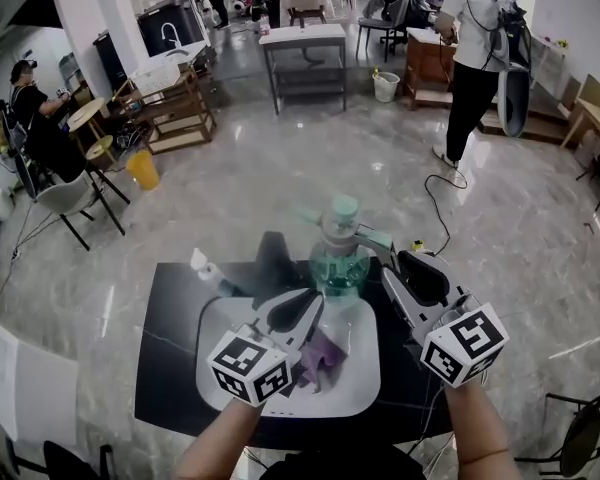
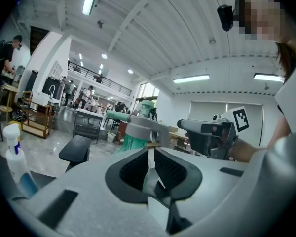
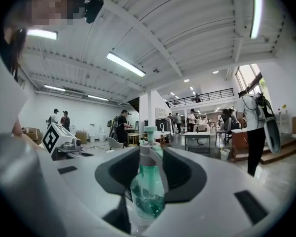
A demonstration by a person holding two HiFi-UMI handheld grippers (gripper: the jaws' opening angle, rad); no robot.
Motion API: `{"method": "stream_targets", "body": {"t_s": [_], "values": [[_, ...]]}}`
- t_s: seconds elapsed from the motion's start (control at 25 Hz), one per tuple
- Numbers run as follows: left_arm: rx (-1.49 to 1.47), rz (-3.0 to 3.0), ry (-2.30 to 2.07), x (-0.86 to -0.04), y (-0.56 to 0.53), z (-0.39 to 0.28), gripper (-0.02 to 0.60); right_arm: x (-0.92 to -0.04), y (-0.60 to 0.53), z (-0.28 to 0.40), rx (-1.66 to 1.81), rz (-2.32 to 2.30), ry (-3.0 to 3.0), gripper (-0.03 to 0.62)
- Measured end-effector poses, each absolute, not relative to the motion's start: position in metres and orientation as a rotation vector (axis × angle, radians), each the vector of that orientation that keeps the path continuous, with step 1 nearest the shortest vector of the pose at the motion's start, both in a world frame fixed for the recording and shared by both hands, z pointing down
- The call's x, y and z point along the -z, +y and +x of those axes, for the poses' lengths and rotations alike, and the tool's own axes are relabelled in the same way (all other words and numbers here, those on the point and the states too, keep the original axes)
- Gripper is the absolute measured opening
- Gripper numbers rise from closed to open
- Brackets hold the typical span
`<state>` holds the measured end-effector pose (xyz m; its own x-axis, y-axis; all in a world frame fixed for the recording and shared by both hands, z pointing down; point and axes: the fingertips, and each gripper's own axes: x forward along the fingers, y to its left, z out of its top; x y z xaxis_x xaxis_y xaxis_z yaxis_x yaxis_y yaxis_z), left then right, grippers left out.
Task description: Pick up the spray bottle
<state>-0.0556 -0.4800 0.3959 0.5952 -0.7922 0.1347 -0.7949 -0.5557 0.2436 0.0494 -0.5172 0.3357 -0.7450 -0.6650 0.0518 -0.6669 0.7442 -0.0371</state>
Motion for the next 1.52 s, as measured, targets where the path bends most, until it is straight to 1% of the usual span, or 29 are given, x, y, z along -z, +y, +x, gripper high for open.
{"method": "stream_targets", "body": {"t_s": [0.04,0.08,0.16,0.36,0.48,0.64,0.92,1.24,1.36,1.44,1.52], "values": [[-0.008,2.542,-1.307,-0.397,-0.485,-0.057,0.009,-0.336,-0.522,0.049,-0.077,1.088,-2.903,0.152],[-0.004,2.537,-1.314,-0.398,-0.49,-0.058,0.009,-0.338,-0.527,0.048,-0.071,1.069,-2.901,0.176],[-0.001,2.529,-1.324,-0.401,-0.497,-0.059,0.01,-0.342,-0.537,0.045,-0.049,1.036,-2.892,0.18],[-0.016,2.506,-1.34,-0.409,-0.508,-0.059,0.01,-0.355,-0.557,0.037,-0.043,0.939,-2.878,0.221],[-0.033,2.494,-1.352,-0.414,-0.515,-0.061,0.01,-0.363,-0.567,0.032,-0.08,0.877,-2.898,0.232],[-0.057,2.488,-1.366,-0.417,-0.526,-0.067,0.011,-0.375,-0.573,0.02,-0.129,0.773,-2.931,0.233],[-0.02,2.463,-1.389,-0.414,-0.541,-0.075,0.011,-0.384,-0.576,0.004,-0.104,0.598,-2.938,0.232],[-0.004,2.445,-1.392,-0.418,-0.55,-0.071,0.012,-0.389,-0.584,-0.001,-0.129,0.544,-2.954,0.23],[0.008,2.441,-1.396,-0.417,-0.55,-0.071,0.012,-0.39,-0.582,-0.004,-0.101,0.524,-2.954,0.201],[0.009,2.441,-1.395,-0.418,-0.551,-0.07,0.012,-0.39,-0.58,-0.005,-0.089,0.513,-2.961,0.155],[0.008,2.441,-1.393,-0.419,-0.552,-0.069,0.012,-0.391,-0.579,-0.005,-0.083,0.503,-2.963,0.149]]}}
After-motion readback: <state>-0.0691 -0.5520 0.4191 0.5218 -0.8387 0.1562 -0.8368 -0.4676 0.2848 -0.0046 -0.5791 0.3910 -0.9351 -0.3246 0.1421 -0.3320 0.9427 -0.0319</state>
